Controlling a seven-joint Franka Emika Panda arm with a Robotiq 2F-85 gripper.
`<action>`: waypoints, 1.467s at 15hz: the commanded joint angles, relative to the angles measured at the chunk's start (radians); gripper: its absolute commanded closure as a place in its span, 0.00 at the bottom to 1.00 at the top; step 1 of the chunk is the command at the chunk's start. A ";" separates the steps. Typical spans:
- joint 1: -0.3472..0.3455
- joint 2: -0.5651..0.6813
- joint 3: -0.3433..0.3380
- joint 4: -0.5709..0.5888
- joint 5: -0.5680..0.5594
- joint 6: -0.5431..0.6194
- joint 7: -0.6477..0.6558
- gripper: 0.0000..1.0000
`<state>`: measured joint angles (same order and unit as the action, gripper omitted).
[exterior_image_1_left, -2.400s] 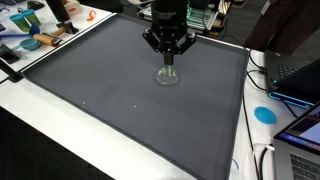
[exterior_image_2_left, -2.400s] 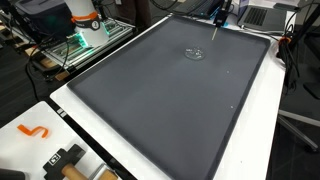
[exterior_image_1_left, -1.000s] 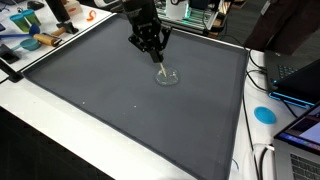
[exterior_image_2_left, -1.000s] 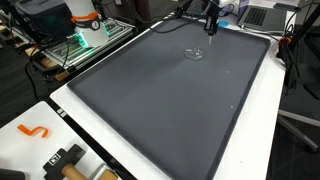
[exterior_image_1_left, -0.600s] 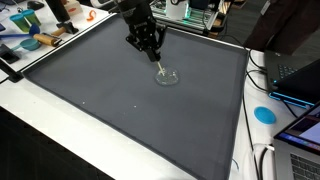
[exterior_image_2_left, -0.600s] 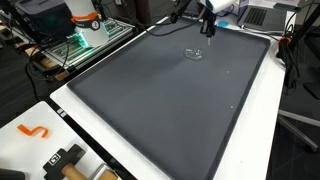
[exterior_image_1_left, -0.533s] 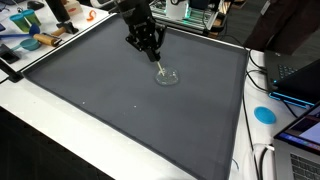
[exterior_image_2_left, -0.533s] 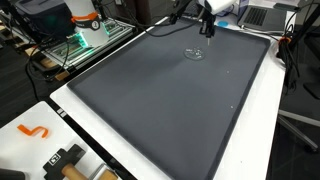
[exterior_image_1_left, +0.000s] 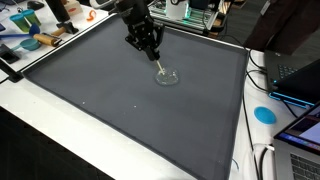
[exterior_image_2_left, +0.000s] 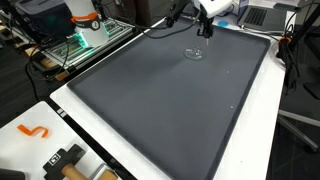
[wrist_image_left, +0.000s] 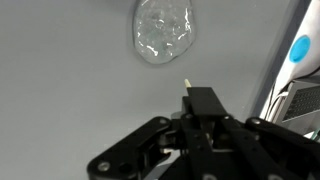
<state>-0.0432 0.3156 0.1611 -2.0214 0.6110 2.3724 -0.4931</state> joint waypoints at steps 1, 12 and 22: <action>-0.018 -0.031 0.011 -0.048 0.050 0.019 -0.047 0.97; 0.004 -0.067 -0.002 -0.055 0.028 0.005 -0.014 0.97; 0.100 -0.151 -0.010 -0.045 -0.232 -0.032 0.201 0.97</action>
<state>0.0229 0.2041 0.1611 -2.0455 0.4803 2.3651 -0.3833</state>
